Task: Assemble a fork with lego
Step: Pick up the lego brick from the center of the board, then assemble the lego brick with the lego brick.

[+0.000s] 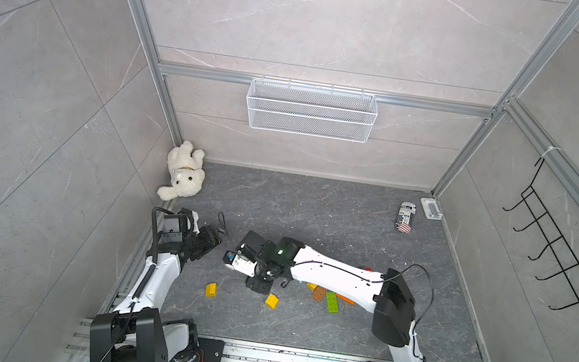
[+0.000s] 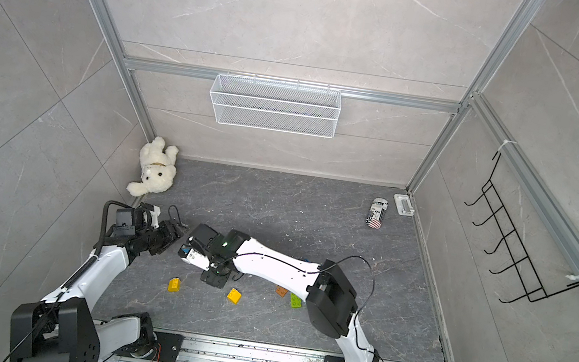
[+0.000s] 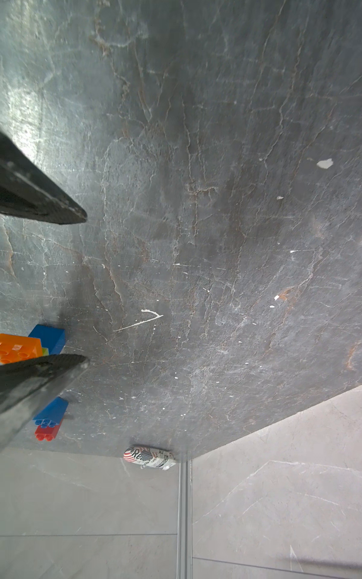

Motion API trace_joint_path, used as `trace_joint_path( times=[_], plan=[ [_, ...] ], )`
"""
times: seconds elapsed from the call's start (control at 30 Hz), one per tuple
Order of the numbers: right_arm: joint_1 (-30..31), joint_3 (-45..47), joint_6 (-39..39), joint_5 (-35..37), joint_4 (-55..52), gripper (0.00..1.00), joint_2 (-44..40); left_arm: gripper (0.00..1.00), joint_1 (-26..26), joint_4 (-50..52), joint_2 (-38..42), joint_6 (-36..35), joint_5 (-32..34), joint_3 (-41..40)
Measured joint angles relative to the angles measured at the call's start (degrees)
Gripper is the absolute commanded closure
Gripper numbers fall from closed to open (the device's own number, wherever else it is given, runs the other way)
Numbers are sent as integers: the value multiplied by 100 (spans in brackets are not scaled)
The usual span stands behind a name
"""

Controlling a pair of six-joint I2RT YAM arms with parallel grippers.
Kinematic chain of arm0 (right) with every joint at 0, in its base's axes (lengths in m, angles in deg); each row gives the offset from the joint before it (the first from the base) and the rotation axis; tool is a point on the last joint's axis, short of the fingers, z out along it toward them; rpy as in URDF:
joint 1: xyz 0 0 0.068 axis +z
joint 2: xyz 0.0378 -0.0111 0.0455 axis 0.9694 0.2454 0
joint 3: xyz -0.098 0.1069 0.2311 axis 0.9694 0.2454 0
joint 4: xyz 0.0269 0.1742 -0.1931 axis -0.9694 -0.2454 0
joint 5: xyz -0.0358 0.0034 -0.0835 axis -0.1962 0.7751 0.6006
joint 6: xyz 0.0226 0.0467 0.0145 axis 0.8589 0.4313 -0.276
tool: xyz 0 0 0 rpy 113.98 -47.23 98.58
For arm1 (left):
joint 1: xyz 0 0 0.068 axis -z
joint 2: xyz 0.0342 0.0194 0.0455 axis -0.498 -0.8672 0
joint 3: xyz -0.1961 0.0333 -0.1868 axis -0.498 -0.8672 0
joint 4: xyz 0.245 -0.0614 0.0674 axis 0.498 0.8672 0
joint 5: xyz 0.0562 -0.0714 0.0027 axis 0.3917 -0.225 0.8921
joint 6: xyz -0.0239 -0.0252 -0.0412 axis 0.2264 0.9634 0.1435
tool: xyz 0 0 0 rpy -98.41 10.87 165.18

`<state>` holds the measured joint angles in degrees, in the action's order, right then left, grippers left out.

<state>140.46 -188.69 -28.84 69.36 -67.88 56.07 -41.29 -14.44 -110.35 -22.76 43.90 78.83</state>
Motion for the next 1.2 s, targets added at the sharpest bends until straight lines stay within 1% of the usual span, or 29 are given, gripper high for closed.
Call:
trace_joint_path(
  times=[0.13, 0.27, 0.4, 0.57, 0.83, 1.2],
  plan=[
    [-501, 9, -782, 26, -61, 65, -435, 32, 0, -4, -31, 4, -125, 0],
    [-837, 146, -1458, 24, -20, 65, -527, 32, 0, -4, -31, 9, -149, 0],
    [-968, 162, -1956, 13, -42, 65, -400, 32, 2, -9, -39, 20, -151, 0],
    [-999, 96, -2398, -175, -44, 65, -90, 32, 2, -11, -92, 24, -151, 0],
    [-999, -164, -2675, -332, -111, 65, 385, 32, 2, -7, -144, 22, -151, 0],
    [-1095, -330, -2710, -369, -369, 65, 472, 32, 2, -4, -170, 2, -149, 0]
  ],
)
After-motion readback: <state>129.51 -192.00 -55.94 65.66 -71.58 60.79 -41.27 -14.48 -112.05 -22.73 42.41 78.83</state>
